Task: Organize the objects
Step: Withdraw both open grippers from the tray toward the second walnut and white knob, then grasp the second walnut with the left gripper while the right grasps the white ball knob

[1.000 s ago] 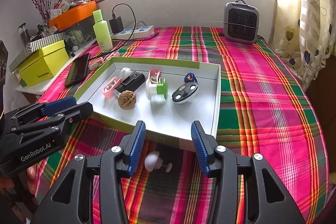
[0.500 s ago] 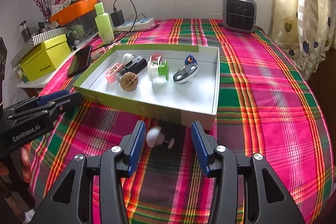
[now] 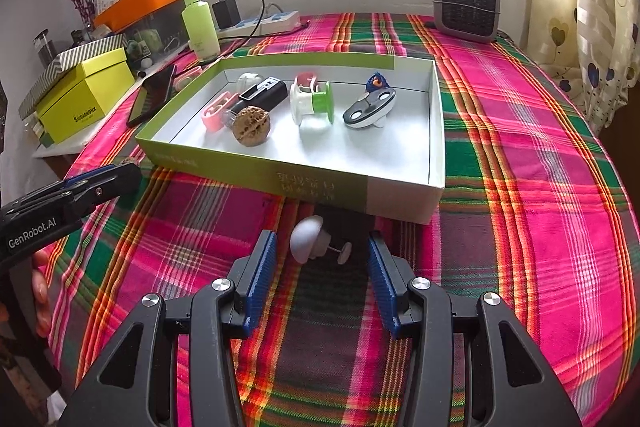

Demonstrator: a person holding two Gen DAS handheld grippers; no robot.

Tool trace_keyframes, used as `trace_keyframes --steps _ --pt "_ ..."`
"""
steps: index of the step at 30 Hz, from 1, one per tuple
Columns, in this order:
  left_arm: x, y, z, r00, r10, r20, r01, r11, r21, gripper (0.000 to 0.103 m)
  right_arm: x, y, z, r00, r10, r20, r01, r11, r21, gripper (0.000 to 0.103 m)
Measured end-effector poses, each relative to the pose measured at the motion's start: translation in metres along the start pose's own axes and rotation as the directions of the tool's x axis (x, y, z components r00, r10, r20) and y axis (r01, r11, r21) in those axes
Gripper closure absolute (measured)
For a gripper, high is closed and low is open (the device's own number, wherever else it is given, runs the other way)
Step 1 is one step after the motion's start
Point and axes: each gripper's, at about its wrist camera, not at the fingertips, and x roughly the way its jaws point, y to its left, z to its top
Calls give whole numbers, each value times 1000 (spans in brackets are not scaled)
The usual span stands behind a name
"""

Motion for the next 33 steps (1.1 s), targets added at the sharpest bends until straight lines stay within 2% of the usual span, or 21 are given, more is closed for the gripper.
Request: trace_keyframes --steps 9,12,18,23,27,33 --pt "9 2 -2 999 -6 -32 6 1000 1 54 6 4 2 1000 -6 -18 6 1000 -20 56" --pt "13 1 -3 998 -34 -52 34 999 -2 54 6 4 3 1000 -16 -21 15 1000 -26 56" --pt "20 -2 -5 997 -21 -71 22 1000 9 54 8 7 5 999 -43 -26 42 998 -47 56" --pt "12 4 -5 998 -36 -59 36 999 8 54 8 7 5 999 -41 -28 40 998 -49 56" --pt "1 17 -9 998 -33 -48 33 999 7 54 8 4 5 999 -46 -25 45 998 -38 56" --pt "1 35 -15 998 17 -66 -17 1000 -3 54 8 4 5 999 -45 -24 44 998 -42 57"
